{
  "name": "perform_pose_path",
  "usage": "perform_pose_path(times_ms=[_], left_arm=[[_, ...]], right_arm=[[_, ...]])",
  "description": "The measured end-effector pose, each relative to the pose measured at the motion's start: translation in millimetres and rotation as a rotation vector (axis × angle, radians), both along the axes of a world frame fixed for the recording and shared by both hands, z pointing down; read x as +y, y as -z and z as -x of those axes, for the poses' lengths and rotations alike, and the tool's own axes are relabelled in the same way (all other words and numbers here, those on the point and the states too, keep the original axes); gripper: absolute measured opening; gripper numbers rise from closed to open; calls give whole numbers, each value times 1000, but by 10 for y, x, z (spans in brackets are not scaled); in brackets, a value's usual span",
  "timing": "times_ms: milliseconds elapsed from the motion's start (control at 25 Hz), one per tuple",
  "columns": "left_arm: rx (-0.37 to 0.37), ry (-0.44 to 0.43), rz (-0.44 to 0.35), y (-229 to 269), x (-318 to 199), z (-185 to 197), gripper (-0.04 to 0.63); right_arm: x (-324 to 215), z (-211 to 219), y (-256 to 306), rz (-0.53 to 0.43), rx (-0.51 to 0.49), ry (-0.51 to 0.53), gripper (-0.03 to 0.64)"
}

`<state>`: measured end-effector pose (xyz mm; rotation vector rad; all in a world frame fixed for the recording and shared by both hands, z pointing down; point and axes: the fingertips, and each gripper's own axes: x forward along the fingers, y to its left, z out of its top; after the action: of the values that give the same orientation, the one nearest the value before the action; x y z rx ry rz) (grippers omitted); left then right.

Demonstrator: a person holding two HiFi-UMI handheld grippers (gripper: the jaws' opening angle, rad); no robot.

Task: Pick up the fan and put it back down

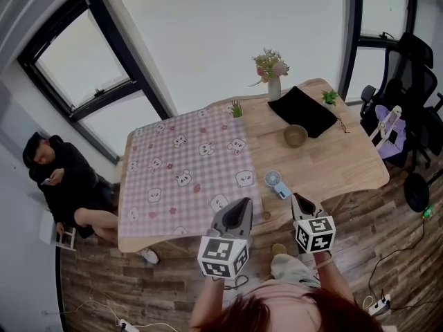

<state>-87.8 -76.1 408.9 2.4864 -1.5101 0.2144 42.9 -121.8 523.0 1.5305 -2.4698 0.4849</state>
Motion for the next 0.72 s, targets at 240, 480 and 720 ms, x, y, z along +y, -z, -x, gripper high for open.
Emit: perform_pose_path(times_ms=[240, 480, 720], left_arm=[[-2, 5, -8, 23, 94, 30, 14], [2, 5, -17, 35, 167, 77, 14], [6, 1, -30, 78, 217, 123, 14]], right_arm=[[139, 46, 288, -51, -54, 22, 0], [262, 67, 601, -125, -71, 34, 0], [351, 138, 820, -180, -70, 51, 0]])
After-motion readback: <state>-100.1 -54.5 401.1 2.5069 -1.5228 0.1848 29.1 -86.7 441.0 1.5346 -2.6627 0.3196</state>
